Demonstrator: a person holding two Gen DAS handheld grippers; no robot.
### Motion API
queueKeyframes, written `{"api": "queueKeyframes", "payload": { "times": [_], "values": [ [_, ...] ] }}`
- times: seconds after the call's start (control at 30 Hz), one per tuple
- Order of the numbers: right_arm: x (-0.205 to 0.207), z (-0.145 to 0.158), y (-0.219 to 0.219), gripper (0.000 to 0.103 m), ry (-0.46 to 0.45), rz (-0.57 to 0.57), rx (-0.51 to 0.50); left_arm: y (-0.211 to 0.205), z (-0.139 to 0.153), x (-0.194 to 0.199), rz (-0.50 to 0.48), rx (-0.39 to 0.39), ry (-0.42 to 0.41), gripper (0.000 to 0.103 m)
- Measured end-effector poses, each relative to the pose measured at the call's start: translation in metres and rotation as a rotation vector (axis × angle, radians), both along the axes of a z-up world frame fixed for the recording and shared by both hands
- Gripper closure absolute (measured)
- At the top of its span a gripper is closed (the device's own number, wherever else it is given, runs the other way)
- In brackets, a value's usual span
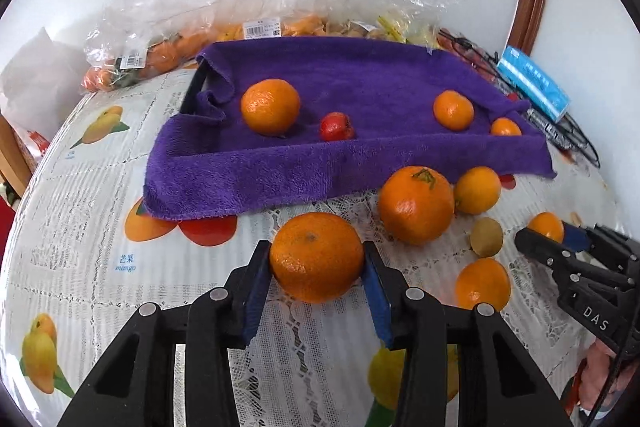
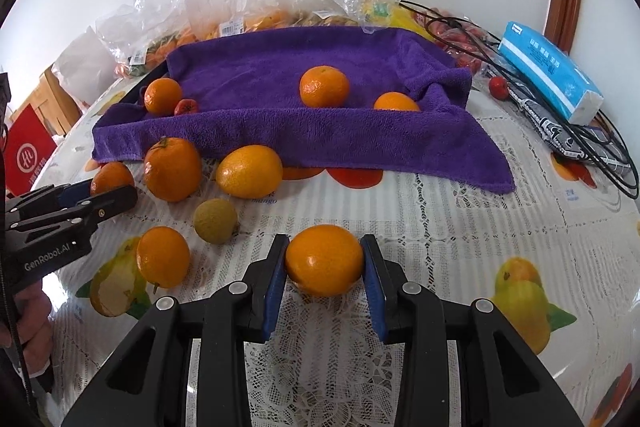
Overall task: Organize fruits
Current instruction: 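Lift both held oranges and carry them toward the purple towel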
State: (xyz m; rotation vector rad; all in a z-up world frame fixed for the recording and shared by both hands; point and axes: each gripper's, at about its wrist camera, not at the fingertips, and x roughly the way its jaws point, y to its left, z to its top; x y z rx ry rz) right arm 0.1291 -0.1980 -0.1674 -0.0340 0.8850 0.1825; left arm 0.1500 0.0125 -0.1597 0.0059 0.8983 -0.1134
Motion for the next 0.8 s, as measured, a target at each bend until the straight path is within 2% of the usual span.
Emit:
{"api": "queueKeyframes", "payload": {
  "times": [0.17, 0.27, 0.37, 0.53, 0.8],
  "values": [
    [0.000, 0.000, 0.002, 0.058, 0.003, 0.020, 0.000, 0.007, 0.001, 0.000, 0.000, -0.042, -0.001, 0.061],
    [0.001, 0.000, 0.003, 0.051, 0.007, 0.039, 0.012, 0.004, 0.000, 0.000, -0.001, -0.031, -0.001, 0.061],
    [0.000, -0.001, 0.006, 0.051, 0.005, 0.040, -0.016, 0.005, 0.000, 0.000, -0.001, -0.038, -0.001, 0.061],
    [0.000, -0.001, 0.005, 0.049, 0.007, 0.045, -0.002, 0.013, 0.001, -0.001, 0.008, -0.107, -0.007, 0.061],
    [0.000, 0.000, 0.005, 0.050, 0.006, 0.044, -0.003, 0.012, 0.001, -0.001, 0.009, -0.103, -0.007, 0.061]
  ]
}}
